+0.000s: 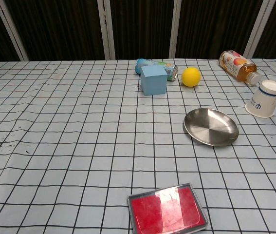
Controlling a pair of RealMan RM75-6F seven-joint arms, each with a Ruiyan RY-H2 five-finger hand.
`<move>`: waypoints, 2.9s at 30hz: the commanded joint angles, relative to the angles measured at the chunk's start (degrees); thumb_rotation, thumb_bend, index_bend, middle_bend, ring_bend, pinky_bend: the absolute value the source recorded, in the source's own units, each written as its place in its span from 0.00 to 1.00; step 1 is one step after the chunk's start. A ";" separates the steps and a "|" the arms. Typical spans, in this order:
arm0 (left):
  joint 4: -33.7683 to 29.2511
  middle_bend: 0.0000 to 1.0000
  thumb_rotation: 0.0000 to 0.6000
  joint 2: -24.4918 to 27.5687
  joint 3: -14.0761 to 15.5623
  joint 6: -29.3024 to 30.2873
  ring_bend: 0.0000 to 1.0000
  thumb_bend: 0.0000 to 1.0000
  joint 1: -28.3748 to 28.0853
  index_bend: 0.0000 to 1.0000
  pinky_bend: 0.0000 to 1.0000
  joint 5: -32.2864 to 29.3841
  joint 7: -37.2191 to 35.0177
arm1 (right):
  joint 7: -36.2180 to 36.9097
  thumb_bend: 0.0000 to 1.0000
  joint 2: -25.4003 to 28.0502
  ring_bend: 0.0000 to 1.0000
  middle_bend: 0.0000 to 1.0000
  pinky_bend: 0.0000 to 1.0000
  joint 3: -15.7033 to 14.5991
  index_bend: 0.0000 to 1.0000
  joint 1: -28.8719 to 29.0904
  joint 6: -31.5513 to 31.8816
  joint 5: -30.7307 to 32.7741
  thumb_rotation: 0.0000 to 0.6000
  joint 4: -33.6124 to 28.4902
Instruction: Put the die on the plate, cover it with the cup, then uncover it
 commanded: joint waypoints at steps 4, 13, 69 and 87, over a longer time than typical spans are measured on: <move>-0.06 0.00 1.00 -0.12 0.00 -0.04 0.00 0.29 -0.03 0.16 0.02 -0.06 0.40 | 0.13 0.31 -0.71 0.08 0.10 0.00 0.06 0.51 0.42 -0.62 0.38 1.00 1.10; -0.28 0.00 1.00 -0.42 0.09 -0.56 0.00 0.29 -0.28 0.16 0.02 -0.12 1.44 | 0.93 0.31 -1.40 0.08 0.10 0.00 -0.01 0.53 0.58 -0.77 0.32 1.00 2.44; 0.51 0.00 1.00 0.82 -0.44 -0.65 0.00 0.29 -0.36 0.16 0.02 -1.43 -2.34 | -13.12 0.41 -9.30 0.10 0.10 0.00 8.77 0.70 23.04 -10.44 9.21 1.00 -0.09; -0.02 0.00 1.00 0.62 -0.45 -0.79 0.00 0.29 -0.22 0.16 0.02 -1.90 -0.74 | -13.25 0.41 -8.76 0.08 0.10 0.00 6.52 0.48 23.51 -11.66 11.43 1.00 3.06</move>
